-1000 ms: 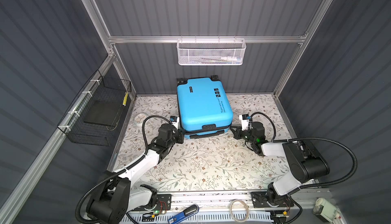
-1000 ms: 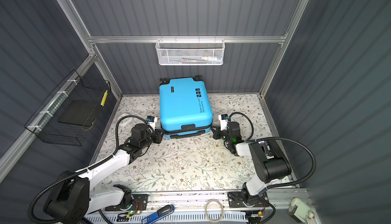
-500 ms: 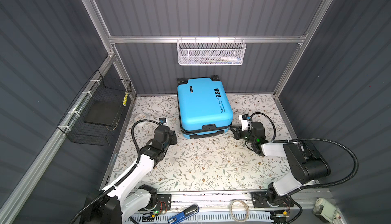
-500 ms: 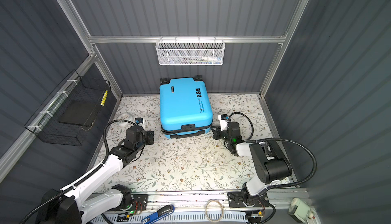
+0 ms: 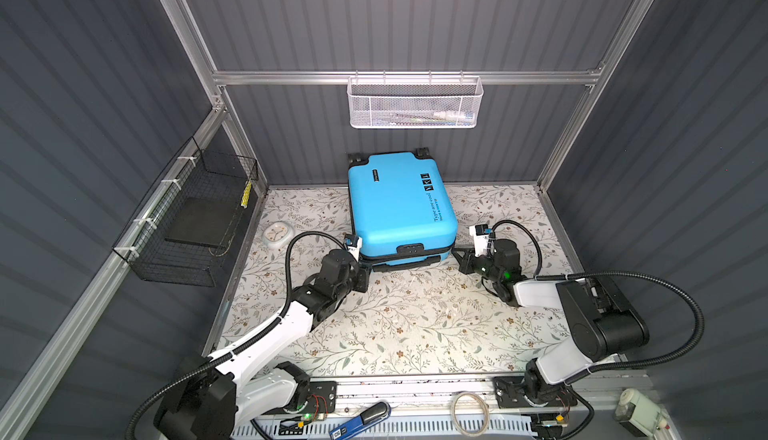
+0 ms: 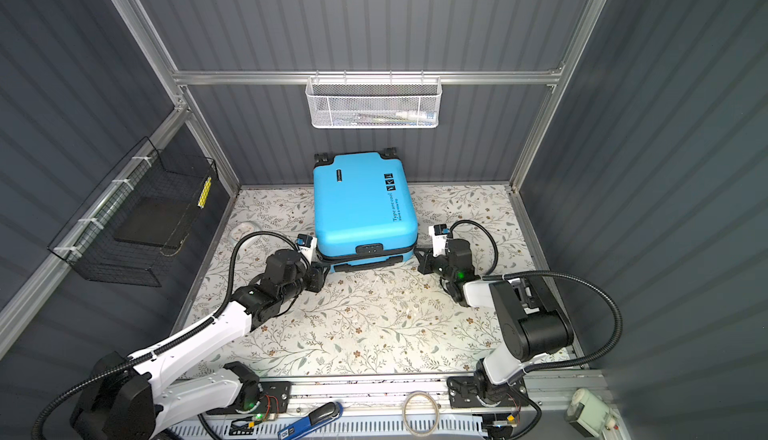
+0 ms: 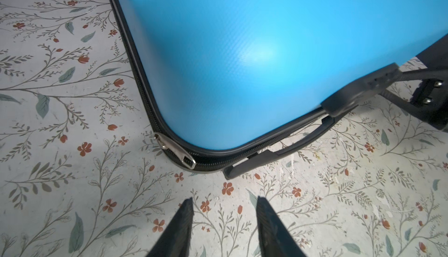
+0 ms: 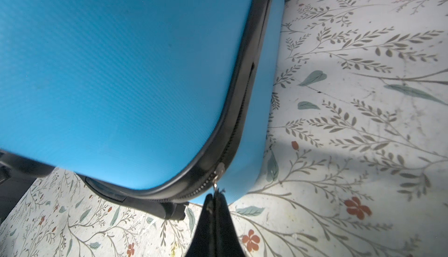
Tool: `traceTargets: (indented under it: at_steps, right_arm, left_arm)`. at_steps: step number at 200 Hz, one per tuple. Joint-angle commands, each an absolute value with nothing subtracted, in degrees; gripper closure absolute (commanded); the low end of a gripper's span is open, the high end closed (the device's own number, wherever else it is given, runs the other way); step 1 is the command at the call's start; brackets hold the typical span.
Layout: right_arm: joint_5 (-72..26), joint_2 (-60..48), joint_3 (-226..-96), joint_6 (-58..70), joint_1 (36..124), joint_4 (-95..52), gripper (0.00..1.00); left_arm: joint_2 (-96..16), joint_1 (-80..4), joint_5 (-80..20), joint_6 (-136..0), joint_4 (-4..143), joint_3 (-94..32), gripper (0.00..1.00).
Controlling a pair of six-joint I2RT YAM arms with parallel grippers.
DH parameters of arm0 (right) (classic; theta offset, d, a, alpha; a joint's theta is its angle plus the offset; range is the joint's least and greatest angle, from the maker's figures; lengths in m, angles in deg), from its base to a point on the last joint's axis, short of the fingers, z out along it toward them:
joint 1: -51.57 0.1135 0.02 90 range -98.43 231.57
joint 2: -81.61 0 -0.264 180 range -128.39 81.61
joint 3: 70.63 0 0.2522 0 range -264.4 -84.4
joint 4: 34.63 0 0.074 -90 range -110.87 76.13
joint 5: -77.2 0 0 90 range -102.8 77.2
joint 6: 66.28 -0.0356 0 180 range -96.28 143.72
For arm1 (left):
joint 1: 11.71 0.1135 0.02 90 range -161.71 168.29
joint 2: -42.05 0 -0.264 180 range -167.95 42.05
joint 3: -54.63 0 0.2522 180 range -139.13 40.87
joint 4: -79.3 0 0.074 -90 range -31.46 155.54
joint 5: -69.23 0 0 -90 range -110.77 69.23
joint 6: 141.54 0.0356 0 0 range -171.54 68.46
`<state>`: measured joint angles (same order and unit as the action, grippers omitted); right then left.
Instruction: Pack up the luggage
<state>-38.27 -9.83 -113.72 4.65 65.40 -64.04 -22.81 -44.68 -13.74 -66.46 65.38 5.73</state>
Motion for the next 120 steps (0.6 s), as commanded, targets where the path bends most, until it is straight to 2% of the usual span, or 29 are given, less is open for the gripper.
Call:
traceTargets:
  at_steps: [1, 70, 120]
  right_arm:
    - [-39.6, -9.4, -114.5, 5.4, 66.1, -62.1, 1.00]
    - [-39.2, -9.4, -114.4, 5.6, 66.1, -61.9, 1.00]
    - [-39.2, -9.9, -114.6, 5.7, 66.1, -62.0, 1.00]
  left_arm:
    - [-25.0, -45.0, -9.1, -65.3, 67.6, 5.0, 0.55]
    - [-29.7, -45.1, 0.6, -64.4, 70.2, 2.0, 0.55]
    - [-25.3, -45.0, 12.6, -66.1, 66.7, 2.2, 0.55]
